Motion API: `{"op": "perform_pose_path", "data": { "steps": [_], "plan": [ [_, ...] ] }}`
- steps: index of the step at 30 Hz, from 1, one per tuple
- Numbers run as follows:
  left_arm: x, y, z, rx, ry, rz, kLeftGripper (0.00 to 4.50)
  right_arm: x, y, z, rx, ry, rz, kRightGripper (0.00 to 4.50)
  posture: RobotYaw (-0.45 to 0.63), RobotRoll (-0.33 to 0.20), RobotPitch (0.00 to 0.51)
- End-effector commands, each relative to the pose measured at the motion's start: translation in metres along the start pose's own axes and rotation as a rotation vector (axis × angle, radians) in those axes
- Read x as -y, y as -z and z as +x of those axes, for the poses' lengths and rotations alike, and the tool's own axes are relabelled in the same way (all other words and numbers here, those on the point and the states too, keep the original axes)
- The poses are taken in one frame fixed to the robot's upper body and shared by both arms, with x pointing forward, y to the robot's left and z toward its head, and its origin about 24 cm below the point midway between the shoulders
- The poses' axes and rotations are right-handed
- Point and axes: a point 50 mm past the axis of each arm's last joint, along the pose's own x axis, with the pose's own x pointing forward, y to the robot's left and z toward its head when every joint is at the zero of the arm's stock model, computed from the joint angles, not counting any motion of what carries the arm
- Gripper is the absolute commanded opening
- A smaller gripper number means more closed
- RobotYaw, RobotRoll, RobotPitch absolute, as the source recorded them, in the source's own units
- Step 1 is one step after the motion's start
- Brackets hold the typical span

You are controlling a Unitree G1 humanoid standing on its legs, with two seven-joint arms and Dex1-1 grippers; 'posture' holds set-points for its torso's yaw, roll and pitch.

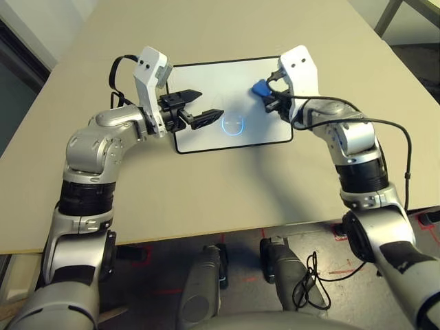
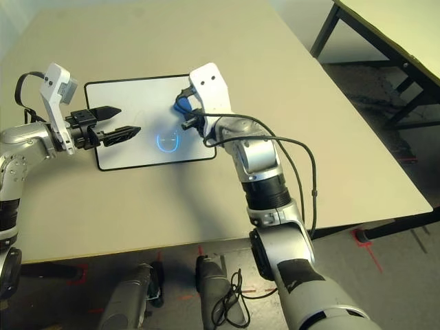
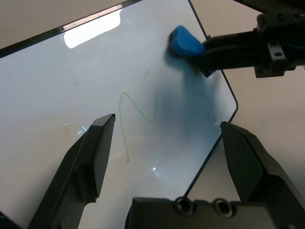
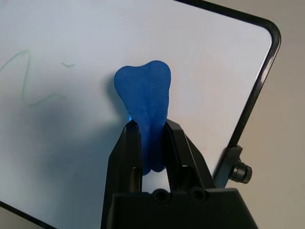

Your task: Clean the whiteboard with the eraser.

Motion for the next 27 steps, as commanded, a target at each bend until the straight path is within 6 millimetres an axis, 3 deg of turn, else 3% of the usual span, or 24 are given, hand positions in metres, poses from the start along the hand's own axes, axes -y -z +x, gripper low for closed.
{"op": "perform_pose_path", "data": {
  "steps": [1,8,12,15,22,27],
  "plan": [
    [0.002,0.003,-0.001,-0.014,0.006,-0.006,4.50,-0.005,0.028,0.003,-0.114,0.006,0.021,0.60,0.00,0.000,0.241],
    [0.001,0.002,0.000,-0.012,0.005,-0.005,4.50,-0.033,0.051,-0.003,-0.205,-0.102,0.009,0.60,0.01,0.000,0.238],
    [0.001,0.002,-0.001,-0.012,0.006,-0.004,4.50,-0.037,0.058,-0.005,-0.230,-0.122,0.006,0.60,0.01,0.000,0.238],
    [0.001,0.002,0.000,-0.012,0.006,-0.003,4.50,-0.028,0.054,-0.004,-0.218,-0.089,0.005,0.60,0.01,0.000,0.236],
    [0.001,0.002,0.000,-0.011,0.009,-0.003,4.50,0.009,0.022,0.002,-0.068,0.075,0.026,0.60,0.00,0.000,0.233],
    [0.002,0.002,0.000,-0.009,0.011,-0.003,4.50,0.011,0.019,0.005,-0.042,0.087,0.037,0.60,0.00,0.000,0.233]
  ]
}}
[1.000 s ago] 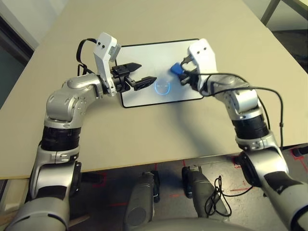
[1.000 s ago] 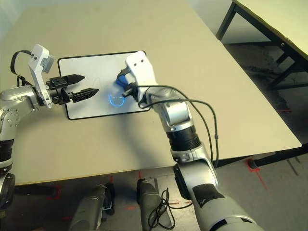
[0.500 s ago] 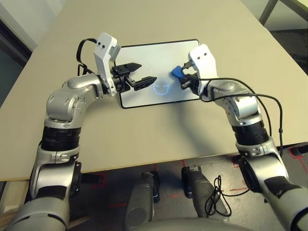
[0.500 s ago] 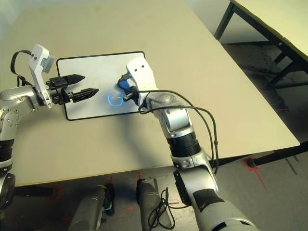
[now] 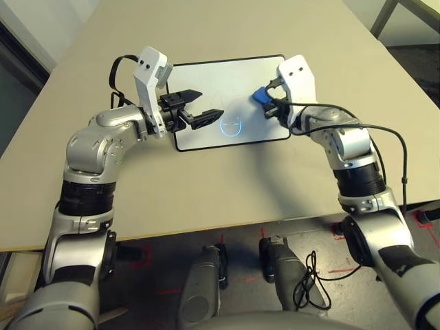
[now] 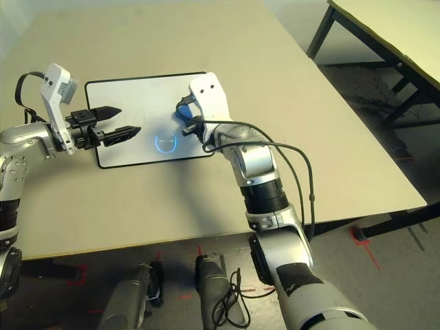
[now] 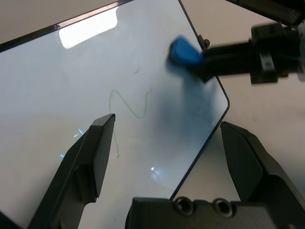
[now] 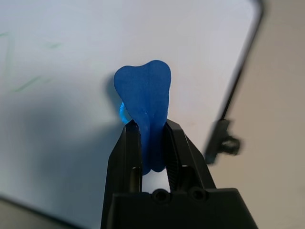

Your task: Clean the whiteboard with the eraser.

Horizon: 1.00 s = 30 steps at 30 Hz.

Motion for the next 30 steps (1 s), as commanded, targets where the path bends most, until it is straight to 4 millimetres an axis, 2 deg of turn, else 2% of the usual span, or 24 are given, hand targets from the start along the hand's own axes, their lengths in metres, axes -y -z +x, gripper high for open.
{"op": "perform_pose_path", "data": {
  "steps": [1,9,15,21,26,30],
  "plan": [
    [0.002,0.002,0.000,-0.009,0.010,-0.002,4.50,0.001,0.011,0.003,-0.040,0.016,0.017,0.60,0.00,0.000,0.233],
    [0.000,0.004,-0.001,-0.016,0.002,-0.007,4.50,-0.045,0.035,-0.004,-0.128,-0.191,0.006,0.60,0.00,0.000,0.234],
    [-0.001,0.007,-0.003,-0.029,-0.008,-0.009,4.50,-0.051,0.037,-0.006,-0.151,-0.229,-0.011,0.60,0.01,0.000,0.239],
    [-0.002,0.009,-0.006,-0.036,-0.021,-0.015,4.50,-0.035,-0.008,0.011,-0.040,-0.167,-0.037,0.60,0.01,0.000,0.242],
    [-0.002,0.013,-0.008,-0.045,-0.029,-0.021,4.50,-0.025,-0.036,0.018,0.037,-0.126,-0.035,0.60,0.02,0.000,0.241],
    [-0.001,0.015,-0.010,-0.051,-0.041,-0.022,4.50,-0.028,-0.035,0.023,0.035,-0.138,-0.038,0.60,0.02,0.000,0.241]
  ]
}}
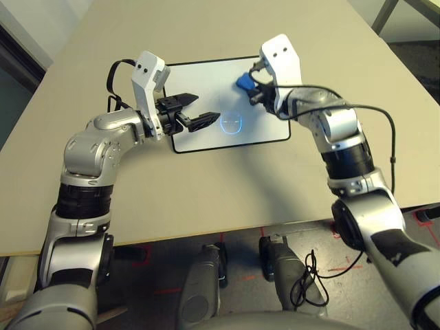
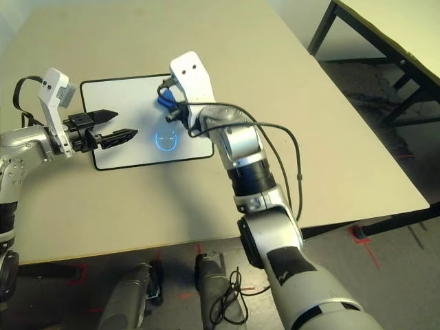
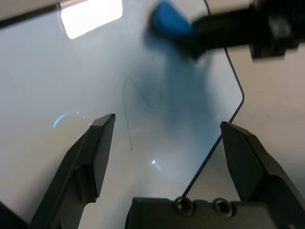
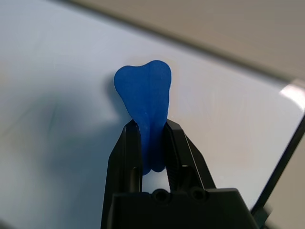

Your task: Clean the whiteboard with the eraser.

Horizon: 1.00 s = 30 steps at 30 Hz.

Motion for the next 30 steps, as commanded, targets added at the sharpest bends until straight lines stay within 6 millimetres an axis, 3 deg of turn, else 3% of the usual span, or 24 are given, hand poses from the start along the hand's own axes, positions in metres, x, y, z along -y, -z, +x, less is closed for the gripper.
{"op": "perform_pose_path", "data": {
  "steps": [1,10,17,30],
  "plan": [
    [0.000,0.002,-0.004,-0.010,-0.014,0.000,4.50,-0.006,0.013,0.006,-0.040,-0.018,0.012,0.60,0.03,0.000,0.241],
    [0.001,0.004,-0.007,-0.009,-0.028,-0.006,4.50,-0.047,0.054,-0.001,-0.182,-0.188,-0.011,0.60,0.04,0.000,0.243],
    [0.002,0.004,-0.007,-0.009,-0.030,-0.011,4.50,-0.064,0.059,-0.008,-0.210,-0.256,-0.027,0.60,0.04,0.000,0.246],
    [0.003,0.005,-0.008,-0.010,-0.026,-0.015,4.50,-0.030,0.000,0.006,-0.015,-0.105,-0.002,0.60,0.04,0.000,0.245]
  ]
}}
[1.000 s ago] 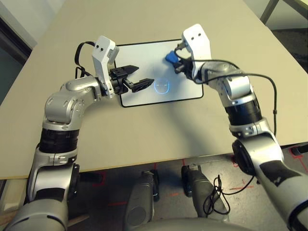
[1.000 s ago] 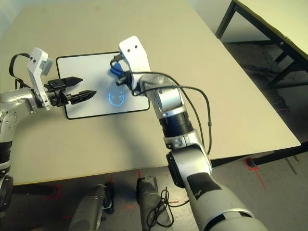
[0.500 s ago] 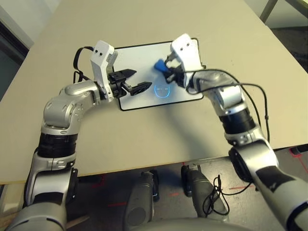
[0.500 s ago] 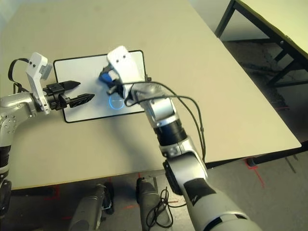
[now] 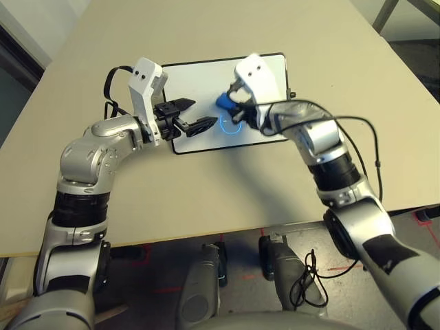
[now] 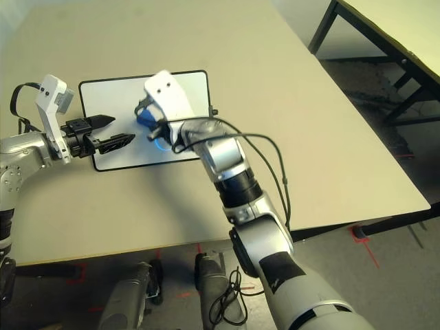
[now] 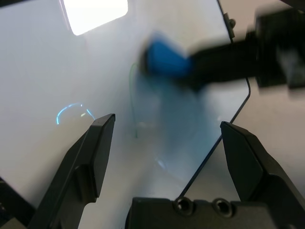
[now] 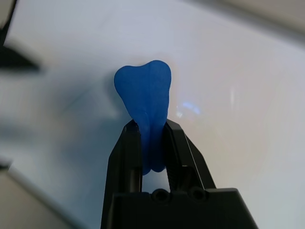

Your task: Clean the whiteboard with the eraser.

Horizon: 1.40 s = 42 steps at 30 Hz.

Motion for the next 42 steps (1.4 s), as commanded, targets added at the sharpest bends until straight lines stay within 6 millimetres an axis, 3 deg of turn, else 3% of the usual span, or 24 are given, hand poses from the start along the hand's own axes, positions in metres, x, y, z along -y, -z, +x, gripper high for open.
{"op": "perform_pose_path", "data": {
  "steps": [1,5,13,19,32,36,42],
  "plan": [
    [0.000,0.002,-0.002,-0.007,-0.003,-0.005,4.50,0.004,-0.007,0.003,0.031,0.024,0.014,0.60,0.04,0.000,0.246],
    [0.001,0.002,-0.002,-0.008,0.000,-0.006,4.50,0.006,-0.004,0.006,0.031,0.037,0.024,0.60,0.04,0.000,0.249],
    [0.002,0.001,-0.002,-0.010,0.005,-0.005,4.50,-0.032,0.029,0.003,-0.089,-0.109,0.013,0.60,0.04,0.000,0.251],
    [0.002,0.001,-0.001,-0.010,0.007,-0.005,4.50,-0.042,0.037,0.000,-0.122,-0.143,0.007,0.60,0.04,0.000,0.251],
    [0.003,0.001,0.000,-0.009,0.013,-0.006,4.50,0.004,-0.015,0.004,0.123,0.082,0.055,0.60,0.03,0.000,0.250],
    [0.003,0.001,0.000,-0.009,0.014,-0.005,4.50,-0.001,-0.005,0.007,0.084,0.059,0.058,0.60,0.03,0.000,0.249],
    [0.003,0.001,0.000,-0.010,0.016,-0.006,4.50,-0.033,0.031,0.005,-0.080,-0.101,0.035,0.60,0.03,0.000,0.249]
  ]
}}
